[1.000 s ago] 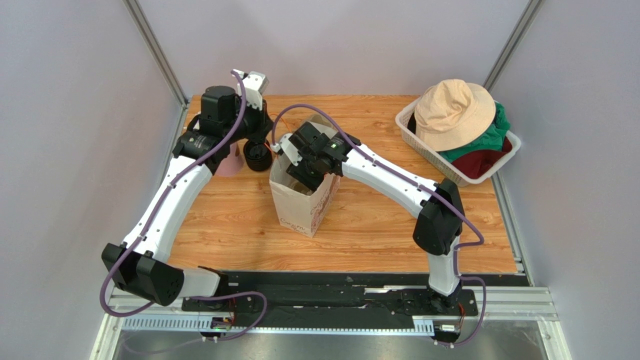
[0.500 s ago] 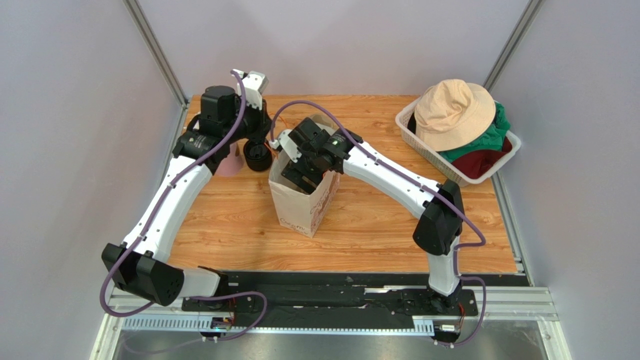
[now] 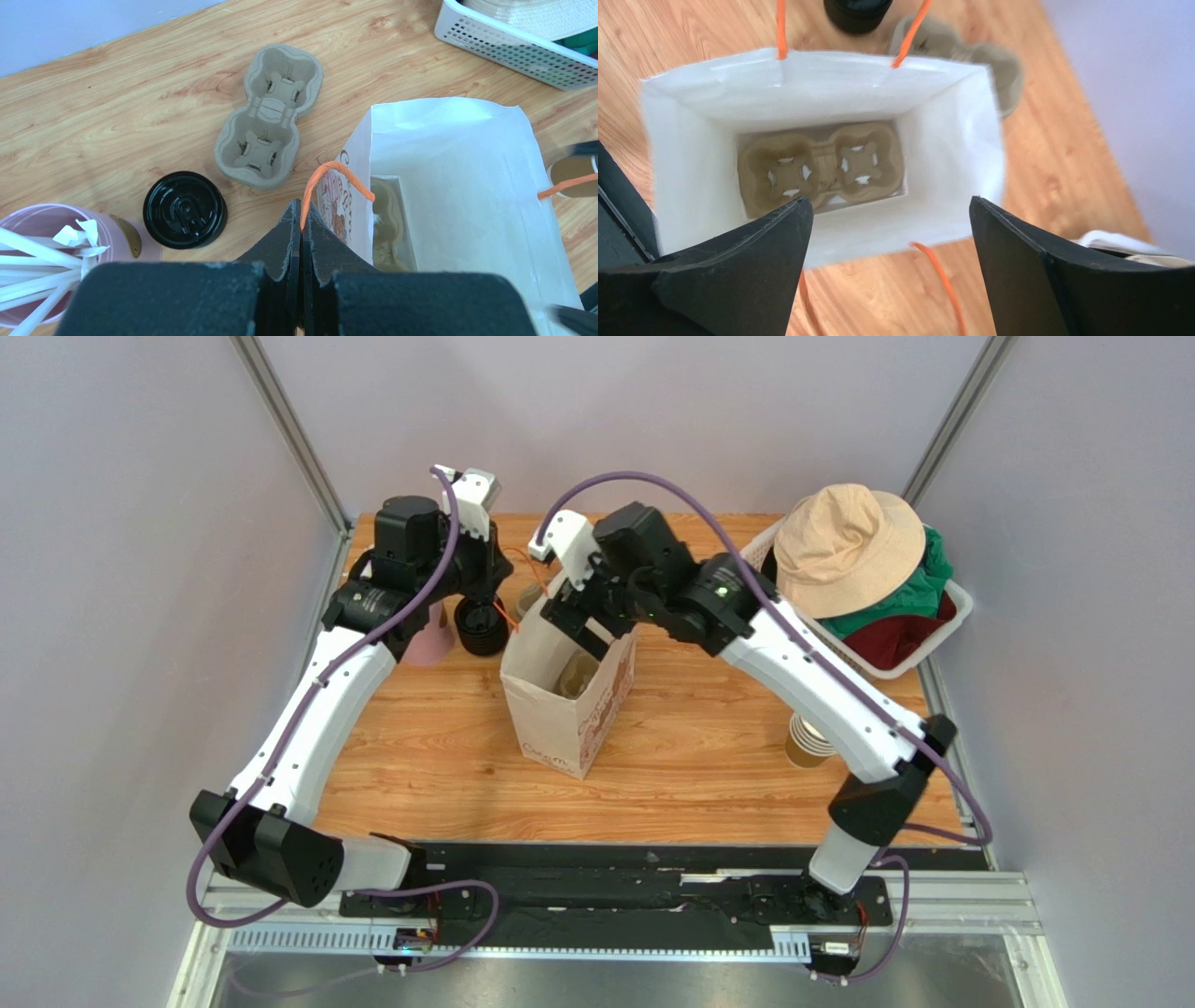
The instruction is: Pack the takeout coffee
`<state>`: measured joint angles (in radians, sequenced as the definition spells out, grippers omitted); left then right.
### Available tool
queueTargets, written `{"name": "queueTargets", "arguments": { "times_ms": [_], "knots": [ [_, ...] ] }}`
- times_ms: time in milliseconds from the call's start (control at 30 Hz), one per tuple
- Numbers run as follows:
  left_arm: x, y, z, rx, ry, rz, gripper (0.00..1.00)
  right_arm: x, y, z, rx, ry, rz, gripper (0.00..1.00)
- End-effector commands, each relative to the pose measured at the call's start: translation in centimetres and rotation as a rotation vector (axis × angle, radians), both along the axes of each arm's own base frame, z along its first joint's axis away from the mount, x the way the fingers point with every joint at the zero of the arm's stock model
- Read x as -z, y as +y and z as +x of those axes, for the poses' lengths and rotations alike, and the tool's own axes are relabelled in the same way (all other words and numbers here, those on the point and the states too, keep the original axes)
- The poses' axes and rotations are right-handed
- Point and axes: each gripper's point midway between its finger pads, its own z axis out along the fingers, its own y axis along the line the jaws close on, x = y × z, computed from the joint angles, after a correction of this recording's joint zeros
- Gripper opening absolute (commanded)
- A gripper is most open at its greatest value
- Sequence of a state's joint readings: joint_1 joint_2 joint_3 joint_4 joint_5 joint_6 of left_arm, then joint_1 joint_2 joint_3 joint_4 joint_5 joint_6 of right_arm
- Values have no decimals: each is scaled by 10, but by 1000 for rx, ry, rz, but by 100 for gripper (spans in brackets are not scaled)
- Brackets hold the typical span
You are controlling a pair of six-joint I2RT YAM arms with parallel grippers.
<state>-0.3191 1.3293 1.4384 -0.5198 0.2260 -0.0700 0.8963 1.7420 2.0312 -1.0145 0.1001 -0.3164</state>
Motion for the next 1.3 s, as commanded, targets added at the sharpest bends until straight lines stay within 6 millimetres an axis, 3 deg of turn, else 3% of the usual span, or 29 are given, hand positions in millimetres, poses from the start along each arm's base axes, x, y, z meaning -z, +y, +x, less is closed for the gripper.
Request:
{"name": "queueTargets", "arguments": {
  "times_ms": [0, 100, 200, 300, 367, 400, 533, 800, 900, 933, 1133, 1167, 1267],
  "knots": [
    [-16, -1, 1, 0, -50, -20, 0, -98, -16, -17, -82, -231, 176, 90],
    [-17, -2, 0, 7, -49, -23, 0, -119, -27, -33, -138, -283, 206, 92],
    [-16, -2, 0, 9, -47, -22, 0, -123, -36, -52, -211, -284, 205, 92],
    [-16, -2, 1, 10, -48, -19, 0, -109, -42, -74, -296, -241, 182, 92],
    [-17, -2, 1, 10, -48, -17, 0, -96, -45, -75, -296, -227, 159, 91],
    [-15, -2, 1, 12, -42, -16, 0, -82, -49, -70, -278, -232, 123, 91],
    [-17, -4, 2, 18, -44, -19, 0, -61, -53, -53, -232, -269, 66, 91],
    [-17, -2, -2, 18, -50, -12, 0, -60, -58, -17, -129, -339, 44, 85],
    [-17, -2, -2, 17, -51, -9, 0, -54, -58, -16, -140, -342, 20, 69],
    [-19, -1, -2, 15, -55, -11, 0, -54, -59, -16, -143, -344, 15, 52],
    [-34, -3, -1, 31, -74, -9, 0, -58, -61, -16, -147, -352, 8, 6],
    [-39, -4, -2, 38, -79, -10, 0, -60, -61, -17, -145, -356, 13, 0],
    [-61, -9, -1, 74, -107, -11, 0, -82, -64, -15, -115, -389, 47, 0]
  ]
}}
